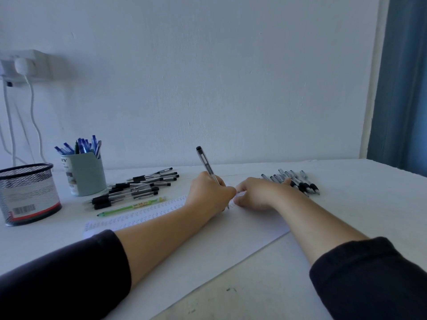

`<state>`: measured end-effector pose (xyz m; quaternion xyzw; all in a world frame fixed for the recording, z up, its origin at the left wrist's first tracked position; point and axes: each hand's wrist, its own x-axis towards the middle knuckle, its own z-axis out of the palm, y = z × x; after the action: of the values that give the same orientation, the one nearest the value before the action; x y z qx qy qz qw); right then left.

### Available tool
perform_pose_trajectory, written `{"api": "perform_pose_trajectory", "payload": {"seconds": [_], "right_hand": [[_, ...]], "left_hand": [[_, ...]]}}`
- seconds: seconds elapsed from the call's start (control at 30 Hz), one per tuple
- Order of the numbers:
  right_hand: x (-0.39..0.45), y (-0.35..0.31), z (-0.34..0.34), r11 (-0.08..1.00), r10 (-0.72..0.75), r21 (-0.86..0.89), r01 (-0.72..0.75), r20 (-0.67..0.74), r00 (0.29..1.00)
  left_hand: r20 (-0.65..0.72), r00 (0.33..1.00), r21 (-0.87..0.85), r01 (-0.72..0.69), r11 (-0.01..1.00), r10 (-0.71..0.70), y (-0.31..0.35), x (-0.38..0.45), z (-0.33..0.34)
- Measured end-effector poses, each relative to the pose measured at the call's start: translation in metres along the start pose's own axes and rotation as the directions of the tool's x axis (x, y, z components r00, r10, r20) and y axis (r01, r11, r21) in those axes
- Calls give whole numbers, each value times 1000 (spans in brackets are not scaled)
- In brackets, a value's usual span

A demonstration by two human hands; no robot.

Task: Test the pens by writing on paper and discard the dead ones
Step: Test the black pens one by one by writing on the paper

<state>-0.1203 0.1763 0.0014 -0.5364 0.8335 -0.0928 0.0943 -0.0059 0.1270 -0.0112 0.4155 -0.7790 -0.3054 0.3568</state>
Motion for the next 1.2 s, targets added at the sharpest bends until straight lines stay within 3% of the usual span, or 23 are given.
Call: {"api": "perform_pose_trajectory", "payload": {"seconds": [0.43,0.5,0.6,0.67,1.2], "right_hand": [[-1,0,0,1000,0,1,0,-13,1000],[0,1,1,1000,-4,1,4,-17,1000],[0,2,1,1000,-6,-2,6,-26,1000],[0,3,1,1000,-9,3,9,-27,1000],[0,3,3,1000,-6,17,7,-39,999]], "left_hand": [[-6,1000,-18,9,1000,-9,-3,3,1],[-19,999,-153,41,987,-44,-4,4,-1],[-29,992,-459,99,883,-126,-5,6,-9],[-38,986,-534,119,837,-164,-6,7,-16],[-123,982,-562,49,826,-142,-7,12,-36]]}}
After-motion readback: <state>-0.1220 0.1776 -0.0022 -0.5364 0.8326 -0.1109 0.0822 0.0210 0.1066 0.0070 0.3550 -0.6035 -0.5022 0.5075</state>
